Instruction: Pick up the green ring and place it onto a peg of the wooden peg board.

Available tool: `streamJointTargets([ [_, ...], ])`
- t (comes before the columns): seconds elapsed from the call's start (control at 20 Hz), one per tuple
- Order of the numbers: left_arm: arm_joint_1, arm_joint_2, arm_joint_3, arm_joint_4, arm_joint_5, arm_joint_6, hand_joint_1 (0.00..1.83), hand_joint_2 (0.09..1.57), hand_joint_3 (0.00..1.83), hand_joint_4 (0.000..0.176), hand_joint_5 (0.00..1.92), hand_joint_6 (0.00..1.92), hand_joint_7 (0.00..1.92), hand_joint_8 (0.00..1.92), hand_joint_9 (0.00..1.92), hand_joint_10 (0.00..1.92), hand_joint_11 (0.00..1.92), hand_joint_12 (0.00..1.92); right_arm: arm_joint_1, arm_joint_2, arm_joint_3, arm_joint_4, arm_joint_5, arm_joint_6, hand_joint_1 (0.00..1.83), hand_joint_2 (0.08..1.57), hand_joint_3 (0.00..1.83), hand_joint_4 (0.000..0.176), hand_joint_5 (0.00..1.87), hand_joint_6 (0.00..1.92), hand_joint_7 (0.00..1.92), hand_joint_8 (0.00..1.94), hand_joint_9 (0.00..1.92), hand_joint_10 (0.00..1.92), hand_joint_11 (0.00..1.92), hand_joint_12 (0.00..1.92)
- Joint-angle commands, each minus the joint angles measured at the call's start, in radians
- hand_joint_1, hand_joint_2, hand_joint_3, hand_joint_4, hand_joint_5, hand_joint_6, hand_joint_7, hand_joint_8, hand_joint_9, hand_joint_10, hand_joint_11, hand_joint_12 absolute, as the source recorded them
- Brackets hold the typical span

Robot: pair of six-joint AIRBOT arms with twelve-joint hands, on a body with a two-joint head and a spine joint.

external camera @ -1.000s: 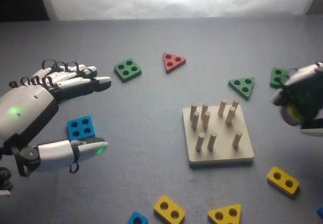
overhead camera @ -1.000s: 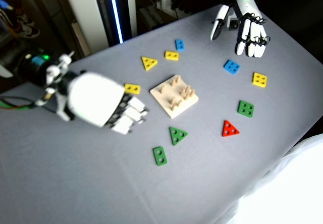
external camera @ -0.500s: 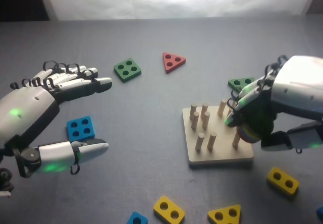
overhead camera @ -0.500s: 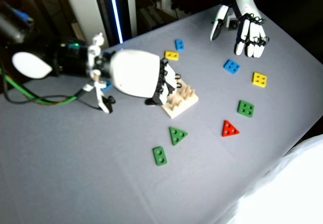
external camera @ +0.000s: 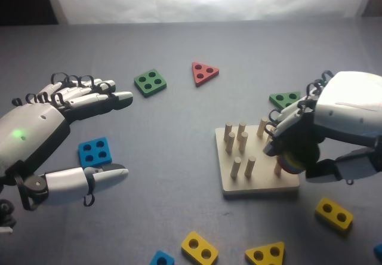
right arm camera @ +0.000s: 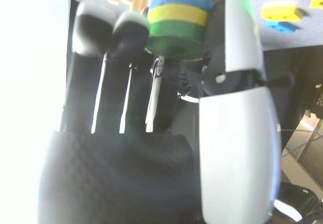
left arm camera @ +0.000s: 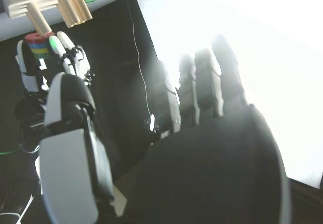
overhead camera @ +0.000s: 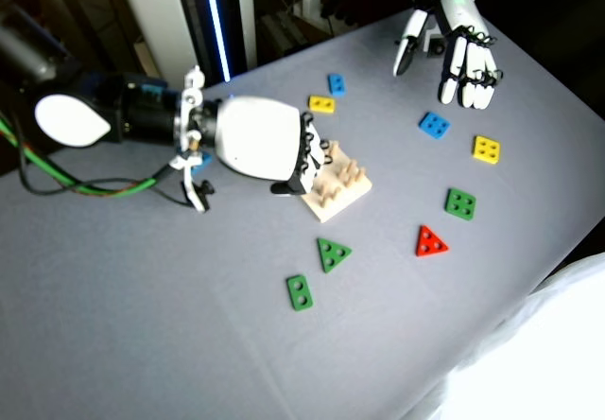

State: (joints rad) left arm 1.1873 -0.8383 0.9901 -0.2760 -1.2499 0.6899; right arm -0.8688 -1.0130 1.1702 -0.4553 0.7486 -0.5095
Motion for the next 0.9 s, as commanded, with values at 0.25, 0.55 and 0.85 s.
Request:
streamJointTargets([
  [0.25, -0.009, -0.006, 0.000, 0.014, -0.128, -0.008, 0.77, 1.01, 0.00, 0.082, 0.44, 0.00, 0.27, 0.00, 0.18, 0.00, 0.00, 0.48, 0.024, -0.019, 0.003, 0.017, 0.091, 0.002, 1.28, 1.11, 0.00, 0.000, 1.09, 0.58, 0.94, 1.27, 1.06, 1.04, 1.00, 1.29],
  [0.55, -0.009, -0.006, -0.001, 0.014, -0.128, -0.010, 0.84, 1.00, 0.00, 0.076, 0.45, 0.00, 0.28, 0.00, 0.20, 0.00, 0.00, 0.58, 0.026, -0.025, 0.011, 0.005, 0.050, 0.002, 1.39, 1.08, 0.00, 0.000, 1.12, 0.42, 0.94, 1.09, 1.10, 1.15, 0.97, 1.20],
  [0.85, -0.009, -0.006, 0.000, 0.014, -0.129, -0.011, 0.80, 1.01, 0.00, 0.067, 0.46, 0.00, 0.29, 0.00, 0.21, 0.00, 0.00, 0.59, 0.026, -0.038, 0.013, -0.006, 0.036, 0.002, 1.19, 1.12, 0.00, 0.000, 0.98, 0.90, 0.69, 1.66, 0.88, 1.82, 0.89, 1.86],
])
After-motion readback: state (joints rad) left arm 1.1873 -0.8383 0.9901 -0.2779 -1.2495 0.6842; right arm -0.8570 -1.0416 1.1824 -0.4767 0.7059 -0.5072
